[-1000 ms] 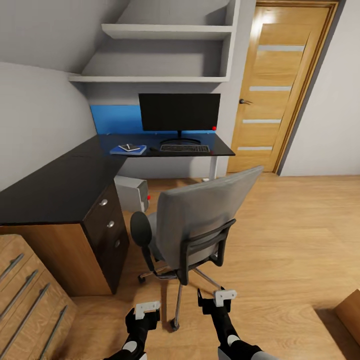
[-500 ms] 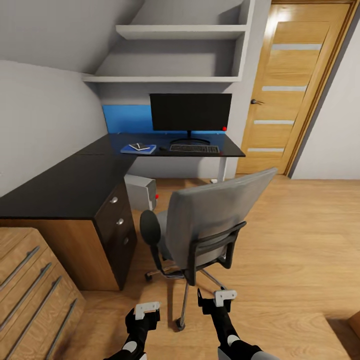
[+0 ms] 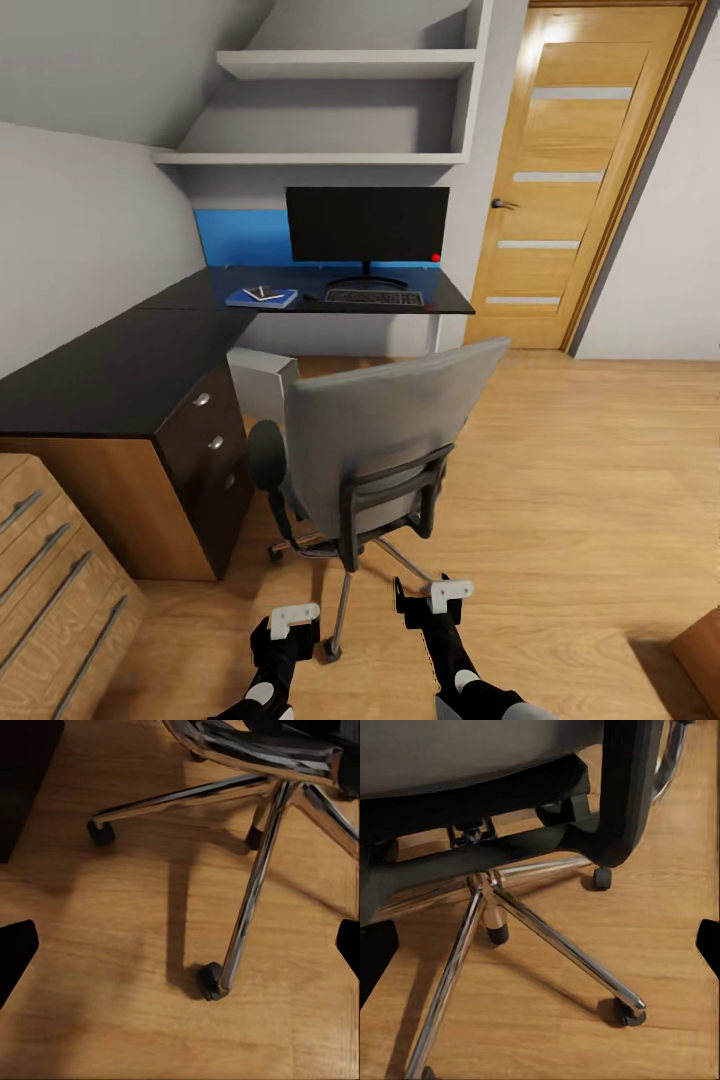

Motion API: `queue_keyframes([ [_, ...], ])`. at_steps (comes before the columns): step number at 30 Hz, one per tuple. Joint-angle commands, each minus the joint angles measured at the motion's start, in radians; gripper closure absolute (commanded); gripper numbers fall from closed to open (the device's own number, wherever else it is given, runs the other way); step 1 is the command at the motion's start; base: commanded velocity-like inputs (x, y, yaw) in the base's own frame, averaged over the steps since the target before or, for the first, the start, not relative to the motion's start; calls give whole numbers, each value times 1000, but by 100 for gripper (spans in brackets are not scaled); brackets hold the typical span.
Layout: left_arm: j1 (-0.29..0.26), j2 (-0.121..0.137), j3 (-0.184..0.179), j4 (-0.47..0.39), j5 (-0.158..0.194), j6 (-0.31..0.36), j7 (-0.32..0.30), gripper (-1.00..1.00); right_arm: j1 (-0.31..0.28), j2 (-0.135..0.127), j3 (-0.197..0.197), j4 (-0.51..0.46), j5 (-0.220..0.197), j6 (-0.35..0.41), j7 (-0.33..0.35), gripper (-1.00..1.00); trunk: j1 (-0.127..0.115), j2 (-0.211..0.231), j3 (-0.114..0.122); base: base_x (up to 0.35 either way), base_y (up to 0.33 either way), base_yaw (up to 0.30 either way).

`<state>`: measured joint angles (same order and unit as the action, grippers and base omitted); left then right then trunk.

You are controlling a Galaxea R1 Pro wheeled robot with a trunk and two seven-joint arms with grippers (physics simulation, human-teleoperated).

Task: In the bedroom, organize the workspace by keeping the computer under the desk, ensuring the monitor is on the desk, placing the keyboard on the desk next to the monitor, placing the mouse on the desk next to the keyboard, moving the folder from the swivel chair onto the desk next to the mouse, stacking the notebook on top of the folder with the pen on top of the notebook, and positioning the swivel chair next to the desk.

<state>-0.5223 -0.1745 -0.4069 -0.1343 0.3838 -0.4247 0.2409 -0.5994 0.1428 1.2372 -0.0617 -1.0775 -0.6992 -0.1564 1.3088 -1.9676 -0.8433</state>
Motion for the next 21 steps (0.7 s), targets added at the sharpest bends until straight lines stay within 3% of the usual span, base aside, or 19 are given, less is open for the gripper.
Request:
queue_keyframes([
  [1, -1, 0, -9, 1, 6, -3, 6, -100, 0, 0, 8, -1, -1, 0, -9, -100, 0, 0, -1, 0, -307, 1],
  [11, -1, 0, -9, 1, 6, -3, 6, -100, 0, 0, 9, -1, -1, 0, -9, -100, 0, 0, -1, 0, -253, 0],
  [16, -1, 0, -8, 2, 6, -4, 6, -100, 0, 0, 10, -1, -1, 0, -9, -100, 0, 0, -1, 3, -40, 0],
  [21, -1, 0, -9, 2, 6, -5, 6, -100, 0, 0, 10, -1, -1, 0, -9, -100, 0, 0, -1, 168, 140, 0],
])
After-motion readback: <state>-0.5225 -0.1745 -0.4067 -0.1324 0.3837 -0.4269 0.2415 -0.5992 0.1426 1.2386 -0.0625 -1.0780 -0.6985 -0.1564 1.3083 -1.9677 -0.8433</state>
